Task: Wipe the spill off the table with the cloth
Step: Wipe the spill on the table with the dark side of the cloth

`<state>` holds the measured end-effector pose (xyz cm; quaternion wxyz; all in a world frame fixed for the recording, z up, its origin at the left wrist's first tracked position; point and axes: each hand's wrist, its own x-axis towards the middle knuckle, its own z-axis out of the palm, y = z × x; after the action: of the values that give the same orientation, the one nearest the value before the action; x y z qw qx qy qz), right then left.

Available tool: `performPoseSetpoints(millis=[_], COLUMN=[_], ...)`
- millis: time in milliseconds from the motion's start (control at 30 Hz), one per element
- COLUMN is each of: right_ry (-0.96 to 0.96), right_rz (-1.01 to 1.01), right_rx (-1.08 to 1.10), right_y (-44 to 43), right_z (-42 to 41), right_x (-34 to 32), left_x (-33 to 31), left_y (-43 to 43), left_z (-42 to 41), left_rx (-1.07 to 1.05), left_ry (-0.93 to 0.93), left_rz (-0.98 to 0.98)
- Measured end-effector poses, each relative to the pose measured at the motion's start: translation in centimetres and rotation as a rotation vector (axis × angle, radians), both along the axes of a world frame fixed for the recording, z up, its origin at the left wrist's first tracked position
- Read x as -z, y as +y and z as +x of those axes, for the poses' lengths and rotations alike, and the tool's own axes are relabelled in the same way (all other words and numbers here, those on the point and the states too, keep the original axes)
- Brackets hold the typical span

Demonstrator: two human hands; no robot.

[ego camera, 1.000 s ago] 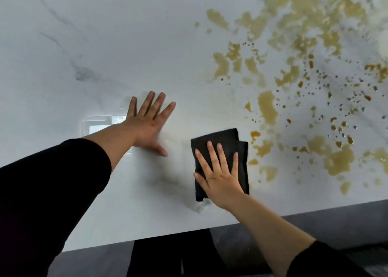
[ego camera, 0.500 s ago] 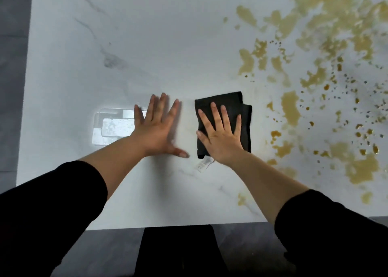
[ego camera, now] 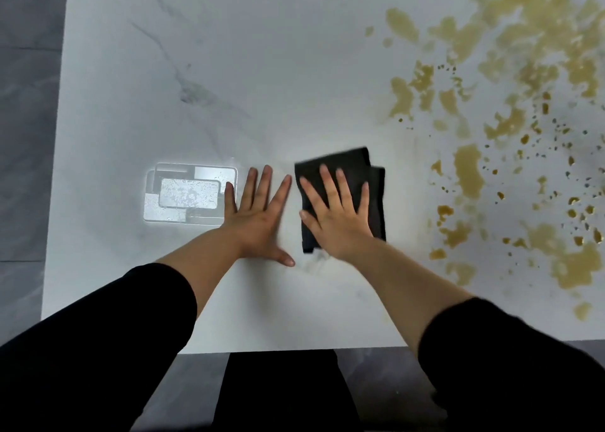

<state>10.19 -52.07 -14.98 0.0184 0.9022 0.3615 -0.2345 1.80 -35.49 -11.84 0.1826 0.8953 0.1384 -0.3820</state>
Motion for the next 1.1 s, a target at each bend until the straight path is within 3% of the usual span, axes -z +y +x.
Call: performPoseSetpoints(millis=[133,400,600,700,967,1100], right_ry=[0.022,0.038,-0.002,-0.027,0.052,0.031], right_rz=[-0.013,-0.038,-0.081,-0.084,-0.099,-0.097], right_rx=[0.043,0.138,0.222,0.162,0.123,0.178], right_y=[1.0,-12.4,-10.4,-10.3,-17.0,-16.4], right_z=[-0.1,-12.7,-4.8,-1.7,-8.5,-5.5], right_x=[0.0,-2.5,-0.5,-0.3,-1.8,-1.2], left_x=[-0.2,-0.7,-0.6,-0.8,-1.3,-0.8], left_y=[0.0,0.2,0.0,-0.2,-0.6,-0.5], left_z=[0.0,0.0,-0.2,-0.1,0.3,0.4], left_rx=[-0.003,0.0,-0.001,0.002,-0.007,-0.006], left_ry=[0.009,0.036,0.01,0.011,0.058,0.067], left_rz=[-0.002,-0.032,-0.028,-0.007,-0.006,0.005])
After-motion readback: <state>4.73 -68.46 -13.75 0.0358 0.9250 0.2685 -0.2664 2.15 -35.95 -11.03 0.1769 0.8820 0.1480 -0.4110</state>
